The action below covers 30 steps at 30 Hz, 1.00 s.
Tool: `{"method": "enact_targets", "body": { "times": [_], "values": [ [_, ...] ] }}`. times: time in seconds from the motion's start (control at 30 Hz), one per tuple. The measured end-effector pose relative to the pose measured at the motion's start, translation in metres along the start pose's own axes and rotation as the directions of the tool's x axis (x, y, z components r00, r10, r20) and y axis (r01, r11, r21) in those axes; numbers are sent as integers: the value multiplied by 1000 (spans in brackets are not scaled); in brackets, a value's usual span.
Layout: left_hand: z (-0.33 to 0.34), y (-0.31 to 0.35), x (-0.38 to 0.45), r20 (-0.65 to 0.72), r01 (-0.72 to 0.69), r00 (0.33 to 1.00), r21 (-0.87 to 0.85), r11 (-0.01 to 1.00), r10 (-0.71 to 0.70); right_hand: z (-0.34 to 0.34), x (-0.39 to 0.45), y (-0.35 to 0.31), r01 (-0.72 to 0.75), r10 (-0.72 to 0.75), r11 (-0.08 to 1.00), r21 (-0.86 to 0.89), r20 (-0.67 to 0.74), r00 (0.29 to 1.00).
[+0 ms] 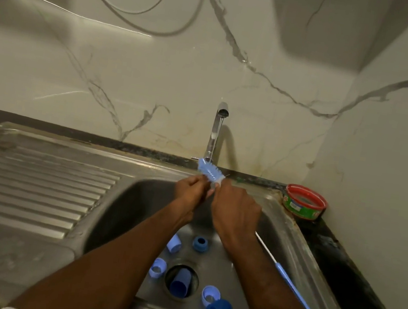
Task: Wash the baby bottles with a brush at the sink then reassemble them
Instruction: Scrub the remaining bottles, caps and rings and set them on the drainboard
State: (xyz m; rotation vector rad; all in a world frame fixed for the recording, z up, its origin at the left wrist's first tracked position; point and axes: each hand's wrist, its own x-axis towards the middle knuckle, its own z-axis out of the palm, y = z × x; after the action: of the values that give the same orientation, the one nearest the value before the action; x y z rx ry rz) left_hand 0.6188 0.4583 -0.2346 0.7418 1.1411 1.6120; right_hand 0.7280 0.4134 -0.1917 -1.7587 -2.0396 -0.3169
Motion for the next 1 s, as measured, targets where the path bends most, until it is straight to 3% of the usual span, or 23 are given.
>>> {"method": "enact_targets", "body": {
  "times": [0.1, 0.17, 0.27, 0.43, 0.53, 0.63, 0.77, 0.9, 1.0],
  "values": [
    [1, -1, -9, 161, -42, 986, 17, 999, 39, -6, 7, -2, -47, 47, 999, -26, 17, 999],
    [-1, -1, -10, 200, -82, 977, 24, 996, 76, -11, 13, 0, -59, 62, 997, -44, 58, 996],
    [-6, -3, -7, 140, -138, 983, 127, 982, 120, -16, 18, 5, -73, 79, 996, -49, 119, 990],
    [-17, 0, 0, -127, -33, 990, 179, 983, 56, -20, 8, 18, -40, 40, 998, -54, -10, 999],
    [-15, 2, -1, -60, -17, 998, 133, 991, 25, -12, 3, 11, 47, -41, 996, -76, 76, 996],
    [-8, 5, -6, 74, -35, 997, 116, 993, 27, -10, 13, 8, 9, -5, 996, -86, 53, 999],
    [-9, 6, -1, 33, -61, 998, 126, 990, 57, -12, 20, 10, -20, 22, 995, -96, 14, 1000],
    [-5, 7, 7, -110, 98, 989, -50, 994, -103, -19, 16, 17, -46, 40, 998, -54, -97, 994],
    [-4, 4, 8, -56, 132, 988, -207, 969, -146, -14, 10, 9, 2, -3, 1000, -23, -34, 999]
  ]
}}
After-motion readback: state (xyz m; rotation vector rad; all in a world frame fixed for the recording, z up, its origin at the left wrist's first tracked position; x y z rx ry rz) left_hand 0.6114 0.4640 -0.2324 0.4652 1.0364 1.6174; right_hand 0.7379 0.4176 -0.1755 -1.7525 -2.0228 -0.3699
